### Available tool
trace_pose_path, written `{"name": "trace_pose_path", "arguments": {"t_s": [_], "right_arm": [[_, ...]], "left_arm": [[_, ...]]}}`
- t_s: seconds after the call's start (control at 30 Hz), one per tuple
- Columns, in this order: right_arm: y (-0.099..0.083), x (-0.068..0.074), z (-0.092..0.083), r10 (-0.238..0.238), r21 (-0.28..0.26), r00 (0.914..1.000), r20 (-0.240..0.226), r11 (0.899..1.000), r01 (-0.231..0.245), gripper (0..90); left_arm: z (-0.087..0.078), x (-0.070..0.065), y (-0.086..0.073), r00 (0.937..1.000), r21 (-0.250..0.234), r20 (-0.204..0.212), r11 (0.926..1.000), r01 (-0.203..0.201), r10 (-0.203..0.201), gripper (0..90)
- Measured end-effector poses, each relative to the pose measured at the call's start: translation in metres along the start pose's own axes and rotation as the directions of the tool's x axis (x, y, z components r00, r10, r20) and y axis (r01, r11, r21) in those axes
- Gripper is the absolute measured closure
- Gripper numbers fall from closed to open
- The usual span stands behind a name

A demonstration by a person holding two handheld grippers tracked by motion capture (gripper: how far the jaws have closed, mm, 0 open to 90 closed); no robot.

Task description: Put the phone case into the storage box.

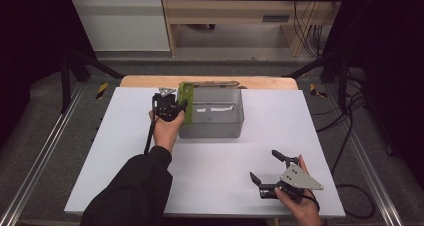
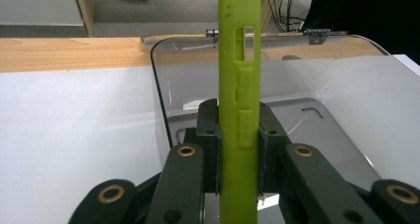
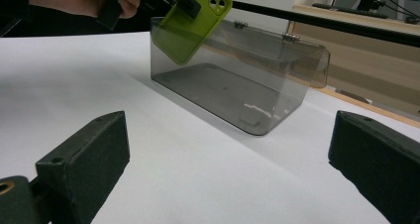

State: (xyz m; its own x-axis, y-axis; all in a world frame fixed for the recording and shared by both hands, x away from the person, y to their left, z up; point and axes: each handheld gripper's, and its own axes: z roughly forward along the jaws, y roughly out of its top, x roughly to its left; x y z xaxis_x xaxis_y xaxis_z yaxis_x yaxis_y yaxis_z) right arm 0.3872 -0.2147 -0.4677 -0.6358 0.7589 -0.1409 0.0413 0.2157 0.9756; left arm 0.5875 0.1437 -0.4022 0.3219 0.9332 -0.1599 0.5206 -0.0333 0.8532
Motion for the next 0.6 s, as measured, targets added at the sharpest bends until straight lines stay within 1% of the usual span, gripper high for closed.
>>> {"name": "trace_pose_path", "arguments": {"t_s": [0.6], "right_arm": [[-0.0005,-0.0001,0.0007,-0.004,0.001,1.0,0.002,1.0,0.004,2.5]], "left_arm": [[0.0024,0.001,-0.0008,0.9999,0.007,0.001,0.9999,0.013,-0.013,77.0]]}}
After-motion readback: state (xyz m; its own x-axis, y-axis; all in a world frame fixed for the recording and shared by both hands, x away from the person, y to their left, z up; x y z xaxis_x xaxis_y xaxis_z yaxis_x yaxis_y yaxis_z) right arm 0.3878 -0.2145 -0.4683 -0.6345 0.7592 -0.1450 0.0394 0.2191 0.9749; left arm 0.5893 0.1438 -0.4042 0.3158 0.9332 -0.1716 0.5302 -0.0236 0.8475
